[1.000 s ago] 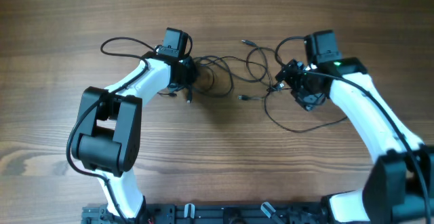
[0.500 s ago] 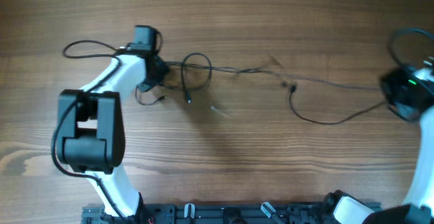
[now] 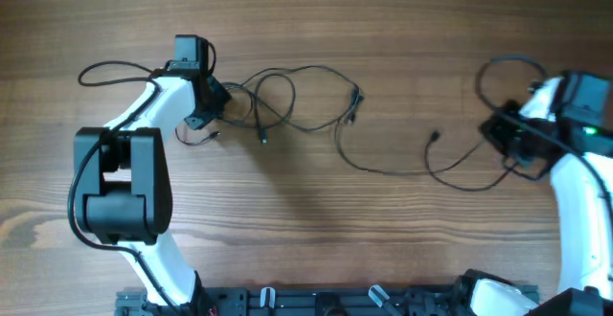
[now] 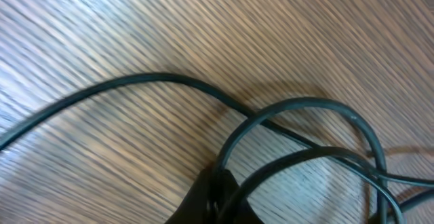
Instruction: Untangle cables
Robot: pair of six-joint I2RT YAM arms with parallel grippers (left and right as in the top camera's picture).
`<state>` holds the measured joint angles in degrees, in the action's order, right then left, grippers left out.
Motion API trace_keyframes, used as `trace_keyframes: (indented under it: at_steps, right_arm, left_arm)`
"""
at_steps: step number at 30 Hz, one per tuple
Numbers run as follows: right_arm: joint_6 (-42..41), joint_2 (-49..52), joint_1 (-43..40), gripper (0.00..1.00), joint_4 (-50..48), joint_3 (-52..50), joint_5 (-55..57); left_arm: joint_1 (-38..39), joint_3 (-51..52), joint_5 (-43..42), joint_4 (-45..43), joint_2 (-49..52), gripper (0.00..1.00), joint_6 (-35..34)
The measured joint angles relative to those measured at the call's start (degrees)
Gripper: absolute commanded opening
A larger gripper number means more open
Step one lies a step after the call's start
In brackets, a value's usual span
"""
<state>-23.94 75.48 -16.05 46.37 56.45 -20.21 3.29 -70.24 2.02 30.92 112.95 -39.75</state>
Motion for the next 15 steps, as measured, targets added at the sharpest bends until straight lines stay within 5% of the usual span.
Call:
trace_keyframes:
  at_steps: [3,6,7,15]
  right_arm:
    - [-0.2,0.0,7.6,0.25,-4.6,-4.3,-0.3]
    - [-0.2,0.2,13.7,0.90,-8.8,-8.8,-0.1]
    - [-0.2,0.4,14.8,1.00,-9.8,-9.9,0.6]
    - [-0.7,9.6,20.0,1.00,-9.7,-11.5,7.1]
  left_arm:
    - [1.3,0.0,-0.1,-0.3,0.0,0.08,0.0]
    - [2.4,0.0,-0.2,-0.5,0.0,0.10,0.0]
    - [2.7,0.0,-0.3,-0.6,0.0,0.10,0.0]
    - [3.7,0.0,-0.6,-1.4,0.0,0.12,0.0]
